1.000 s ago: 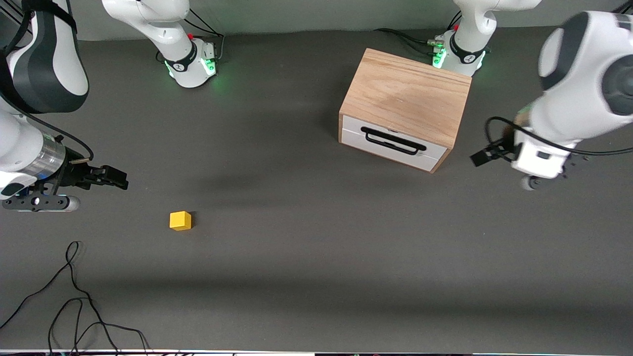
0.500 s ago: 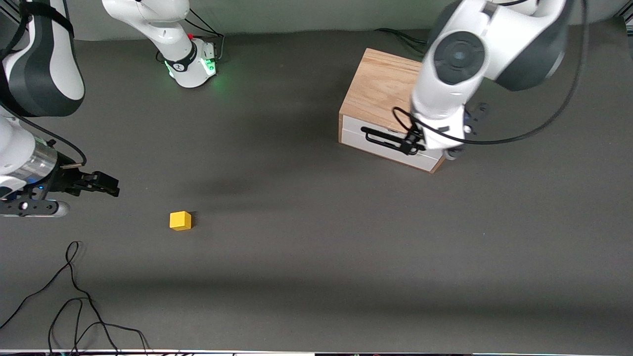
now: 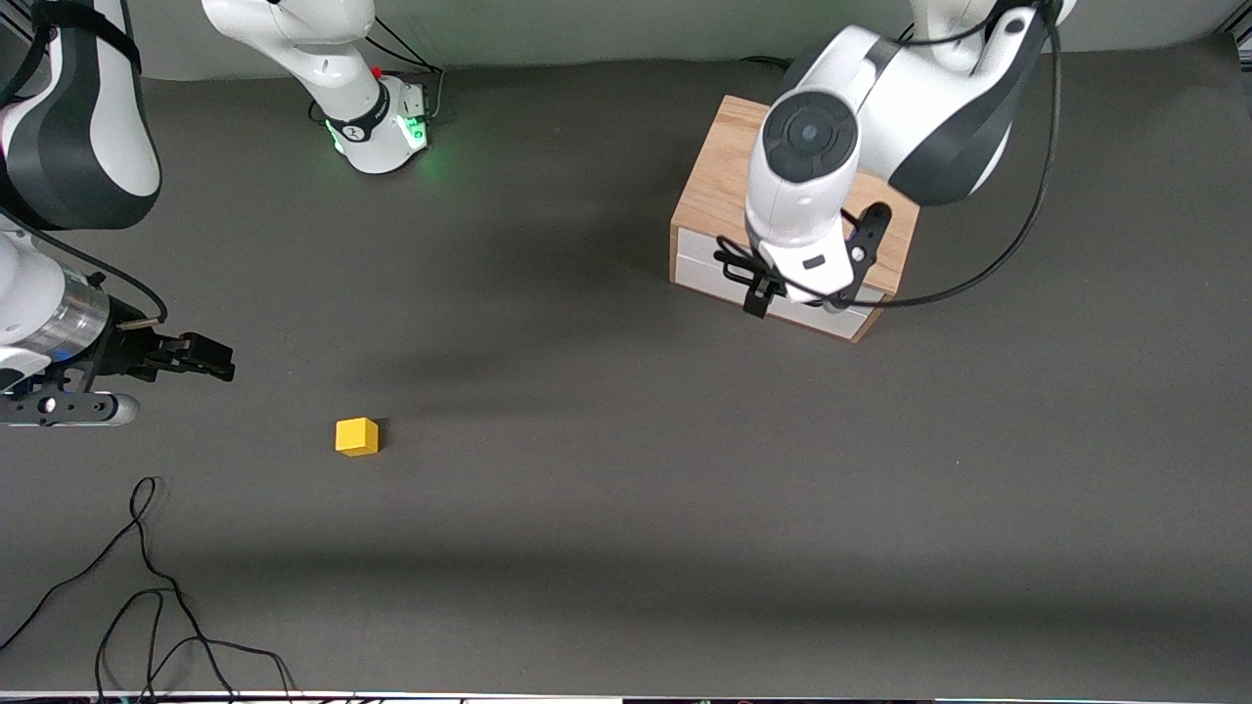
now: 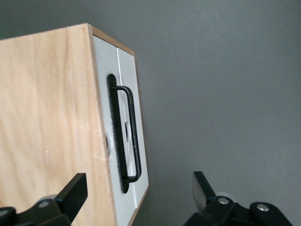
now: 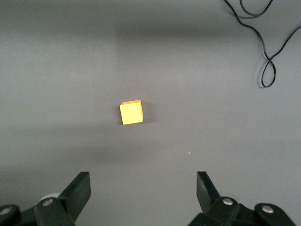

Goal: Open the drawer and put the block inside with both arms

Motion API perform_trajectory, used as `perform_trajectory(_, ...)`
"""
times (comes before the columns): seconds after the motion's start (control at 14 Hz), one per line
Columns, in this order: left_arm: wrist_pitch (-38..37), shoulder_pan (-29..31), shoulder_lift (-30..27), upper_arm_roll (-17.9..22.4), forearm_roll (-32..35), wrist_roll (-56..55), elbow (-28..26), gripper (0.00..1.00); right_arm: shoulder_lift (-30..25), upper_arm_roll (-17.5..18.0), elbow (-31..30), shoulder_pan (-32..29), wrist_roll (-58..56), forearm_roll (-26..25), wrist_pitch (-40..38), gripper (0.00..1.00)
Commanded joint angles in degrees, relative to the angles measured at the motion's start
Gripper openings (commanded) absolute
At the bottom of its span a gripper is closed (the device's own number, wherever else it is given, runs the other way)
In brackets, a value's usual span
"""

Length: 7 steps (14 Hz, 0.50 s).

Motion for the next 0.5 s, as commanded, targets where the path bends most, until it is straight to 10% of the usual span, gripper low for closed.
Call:
perform_trajectory(0.0,2.6,-0.5,3.4,0.8,-0.6,-2.0,-1.7,1.00,1.4,-0.4,-3.2,0.1,-1.6,1.1,5.9,1.00)
perform_trajectory(0.43,6.4,-0.3,5.5,0.8,-0.6,-2.0,-7.9,1.00,11.1,-0.4,-7.9,0.3,-1.8,1.1,22.8,1.00)
